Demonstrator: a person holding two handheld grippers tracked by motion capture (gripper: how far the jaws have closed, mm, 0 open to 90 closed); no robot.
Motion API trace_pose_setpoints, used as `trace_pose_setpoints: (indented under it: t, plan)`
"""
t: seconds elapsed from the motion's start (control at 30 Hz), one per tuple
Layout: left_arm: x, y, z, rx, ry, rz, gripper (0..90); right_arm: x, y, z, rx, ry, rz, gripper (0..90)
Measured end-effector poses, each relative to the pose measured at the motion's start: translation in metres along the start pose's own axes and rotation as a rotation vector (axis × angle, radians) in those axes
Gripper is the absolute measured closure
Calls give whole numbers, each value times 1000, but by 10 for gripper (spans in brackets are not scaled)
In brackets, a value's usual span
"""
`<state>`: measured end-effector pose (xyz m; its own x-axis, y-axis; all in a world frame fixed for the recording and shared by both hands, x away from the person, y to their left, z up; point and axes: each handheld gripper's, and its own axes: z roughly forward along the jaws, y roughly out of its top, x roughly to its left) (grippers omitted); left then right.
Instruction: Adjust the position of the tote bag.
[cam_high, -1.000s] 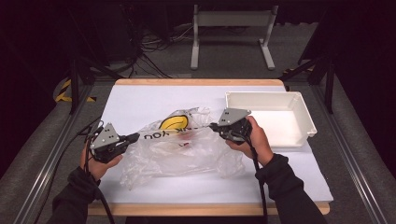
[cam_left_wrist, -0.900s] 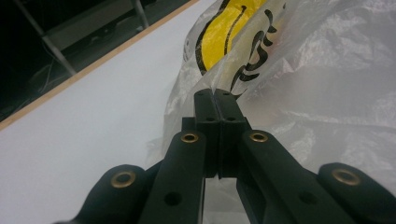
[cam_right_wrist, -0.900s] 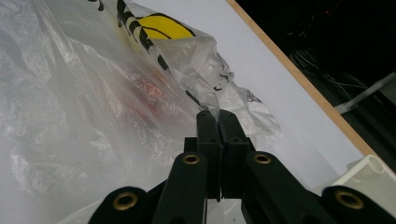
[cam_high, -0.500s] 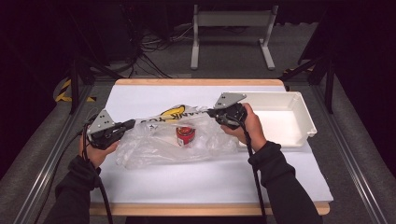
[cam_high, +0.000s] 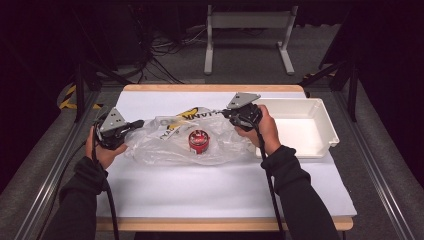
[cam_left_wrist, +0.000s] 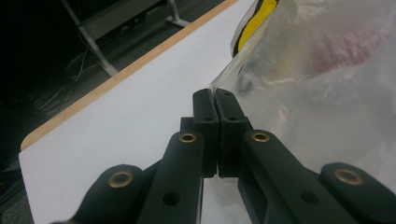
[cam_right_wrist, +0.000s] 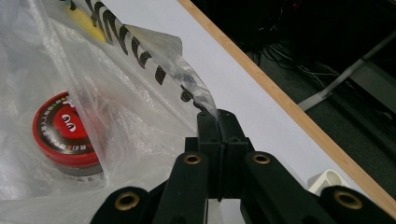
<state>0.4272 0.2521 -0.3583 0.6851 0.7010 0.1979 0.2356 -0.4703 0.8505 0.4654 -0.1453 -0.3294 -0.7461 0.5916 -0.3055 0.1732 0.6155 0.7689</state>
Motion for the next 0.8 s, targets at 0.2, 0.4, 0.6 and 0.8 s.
trace_pose_setpoints:
  t: [0.2, 0.4, 0.6, 0.8]
  plan:
    - [2, -2, -3, -21, -22, -37, 796, 1, -1, -2, 0, 16, 0, 900]
    - [1, -5, -7, -31, -26, -48, 744, 7, -5, 2, 10, 36, -3, 900]
    - [4, 0, -25, -98, -62, -94, 565, 11, -6, 5, 20, 42, -16, 900]
    - [-6, 20, -48, -194, -140, -94, 404, 12, -5, 7, 26, 32, -11, 900]
